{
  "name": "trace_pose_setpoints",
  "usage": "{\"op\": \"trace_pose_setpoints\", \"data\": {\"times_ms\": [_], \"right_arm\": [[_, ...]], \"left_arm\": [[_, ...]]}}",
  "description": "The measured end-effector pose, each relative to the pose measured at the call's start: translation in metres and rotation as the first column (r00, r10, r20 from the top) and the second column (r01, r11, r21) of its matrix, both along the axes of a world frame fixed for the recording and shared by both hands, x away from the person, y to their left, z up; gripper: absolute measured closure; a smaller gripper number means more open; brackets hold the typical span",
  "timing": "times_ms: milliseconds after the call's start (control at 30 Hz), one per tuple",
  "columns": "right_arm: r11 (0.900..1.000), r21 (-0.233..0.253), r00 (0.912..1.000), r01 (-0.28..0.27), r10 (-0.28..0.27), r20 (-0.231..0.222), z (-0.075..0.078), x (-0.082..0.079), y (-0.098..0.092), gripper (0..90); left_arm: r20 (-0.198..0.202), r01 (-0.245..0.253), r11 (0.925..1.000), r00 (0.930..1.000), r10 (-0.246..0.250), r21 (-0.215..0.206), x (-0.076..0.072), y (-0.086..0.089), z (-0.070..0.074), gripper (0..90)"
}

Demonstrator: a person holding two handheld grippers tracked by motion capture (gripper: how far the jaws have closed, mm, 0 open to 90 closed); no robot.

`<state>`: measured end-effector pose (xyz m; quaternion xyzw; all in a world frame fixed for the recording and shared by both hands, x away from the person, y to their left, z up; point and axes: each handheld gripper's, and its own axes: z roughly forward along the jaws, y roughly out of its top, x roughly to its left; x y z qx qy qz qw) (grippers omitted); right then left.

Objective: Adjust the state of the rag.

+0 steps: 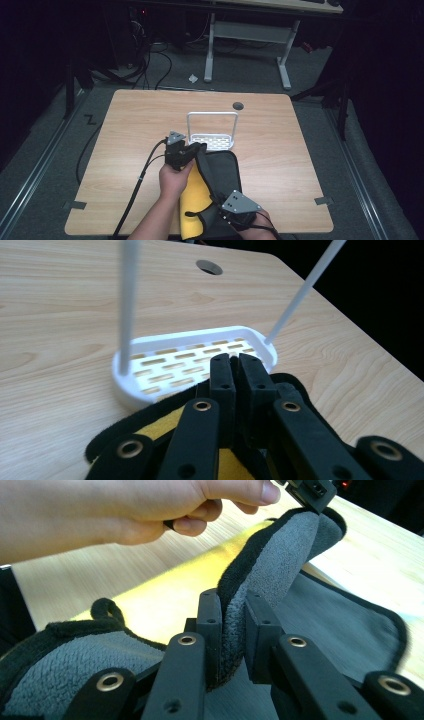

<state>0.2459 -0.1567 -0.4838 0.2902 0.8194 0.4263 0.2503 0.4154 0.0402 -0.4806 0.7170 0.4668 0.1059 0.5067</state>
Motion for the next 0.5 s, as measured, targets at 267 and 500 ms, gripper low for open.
{"op": "trace_pose_setpoints", "data": {"times_ms": [267, 500], "right_arm": [[0.998, -0.022, 0.9973, 0.051, -0.052, -0.051, -0.012, 0.001, -0.03, 80.3], [0.996, -0.018, 0.995, 0.084, -0.084, -0.053, -0.012, 0.001, -0.045, 79.9]], "left_arm": [[-0.031, 0.044, 0.9985, 0.9986, -0.043, 0.033, 0.005, -0.029, -0.007, 87.0], [-0.023, 0.072, 0.9971, 0.9972, -0.071, 0.024, 0.008, -0.045, 0.0, 87.1]]}}
